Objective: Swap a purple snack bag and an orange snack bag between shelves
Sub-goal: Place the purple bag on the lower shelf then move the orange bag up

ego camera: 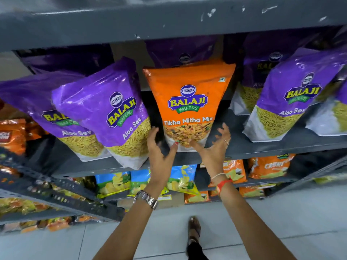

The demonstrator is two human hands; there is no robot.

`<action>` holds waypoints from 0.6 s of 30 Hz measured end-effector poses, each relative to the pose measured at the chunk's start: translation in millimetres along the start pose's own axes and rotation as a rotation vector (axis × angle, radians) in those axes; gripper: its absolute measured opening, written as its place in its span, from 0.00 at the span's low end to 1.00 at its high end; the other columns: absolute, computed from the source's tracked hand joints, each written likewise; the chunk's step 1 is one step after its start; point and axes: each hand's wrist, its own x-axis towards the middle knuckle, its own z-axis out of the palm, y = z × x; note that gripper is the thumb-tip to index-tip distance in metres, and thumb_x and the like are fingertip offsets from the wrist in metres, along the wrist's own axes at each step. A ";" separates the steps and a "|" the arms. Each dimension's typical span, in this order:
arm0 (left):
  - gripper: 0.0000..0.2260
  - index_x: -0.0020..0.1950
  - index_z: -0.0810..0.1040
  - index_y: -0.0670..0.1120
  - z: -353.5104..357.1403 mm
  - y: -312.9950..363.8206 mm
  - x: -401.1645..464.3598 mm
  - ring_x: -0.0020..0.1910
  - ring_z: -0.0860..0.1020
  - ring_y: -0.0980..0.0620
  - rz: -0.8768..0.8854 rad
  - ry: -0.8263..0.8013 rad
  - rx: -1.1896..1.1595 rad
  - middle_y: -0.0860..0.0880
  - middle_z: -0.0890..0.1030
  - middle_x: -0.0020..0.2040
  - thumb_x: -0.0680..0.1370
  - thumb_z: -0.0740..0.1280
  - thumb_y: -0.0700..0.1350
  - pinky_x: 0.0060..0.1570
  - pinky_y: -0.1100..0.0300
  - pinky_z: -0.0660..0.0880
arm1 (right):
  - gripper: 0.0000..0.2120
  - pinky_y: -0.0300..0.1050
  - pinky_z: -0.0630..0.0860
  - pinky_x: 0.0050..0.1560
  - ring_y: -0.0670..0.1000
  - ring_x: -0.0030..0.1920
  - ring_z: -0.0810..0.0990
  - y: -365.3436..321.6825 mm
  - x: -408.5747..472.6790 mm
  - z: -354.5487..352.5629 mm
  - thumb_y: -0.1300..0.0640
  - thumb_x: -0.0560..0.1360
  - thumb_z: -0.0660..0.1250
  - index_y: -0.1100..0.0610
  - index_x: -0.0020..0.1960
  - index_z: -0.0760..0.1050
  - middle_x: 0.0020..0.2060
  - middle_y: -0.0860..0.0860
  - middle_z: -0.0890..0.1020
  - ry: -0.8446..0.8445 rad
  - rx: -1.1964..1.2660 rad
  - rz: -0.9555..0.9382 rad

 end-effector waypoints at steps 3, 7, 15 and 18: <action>0.35 0.73 0.55 0.46 13.6 -5.8 14.4 0.68 0.65 0.64 -0.136 -0.092 -0.070 0.53 0.65 0.71 0.72 0.71 0.44 0.65 0.69 0.64 | 0.55 0.52 0.68 0.70 0.51 0.72 0.65 4.0 21.4 -4.4 0.54 0.58 0.82 0.53 0.74 0.52 0.72 0.54 0.63 -0.250 0.070 0.074; 0.27 0.67 0.63 0.46 20.6 -9.5 36.7 0.58 0.76 0.56 -0.229 -0.213 -0.124 0.52 0.76 0.59 0.72 0.71 0.42 0.58 0.63 0.73 | 0.41 0.48 0.74 0.63 0.52 0.66 0.74 0.9 31.5 -5.9 0.55 0.60 0.81 0.46 0.65 0.62 0.62 0.51 0.76 -0.423 0.017 0.093; 0.24 0.62 0.68 0.45 16.3 -3.2 31.6 0.50 0.78 0.61 -0.229 -0.163 -0.089 0.49 0.79 0.54 0.69 0.73 0.39 0.49 0.67 0.75 | 0.38 0.56 0.73 0.63 0.57 0.64 0.75 -8.1 10.3 -10.9 0.54 0.63 0.79 0.55 0.67 0.63 0.63 0.56 0.78 -0.351 -0.101 0.047; 0.25 0.63 0.70 0.41 6.0 9.2 13.7 0.52 0.79 0.52 -0.202 -0.123 -0.054 0.47 0.79 0.54 0.69 0.74 0.41 0.48 0.63 0.75 | 0.38 0.52 0.74 0.58 0.56 0.62 0.77 -13.8 -8.5 -19.2 0.52 0.63 0.79 0.55 0.66 0.64 0.61 0.55 0.78 -0.324 -0.134 -0.010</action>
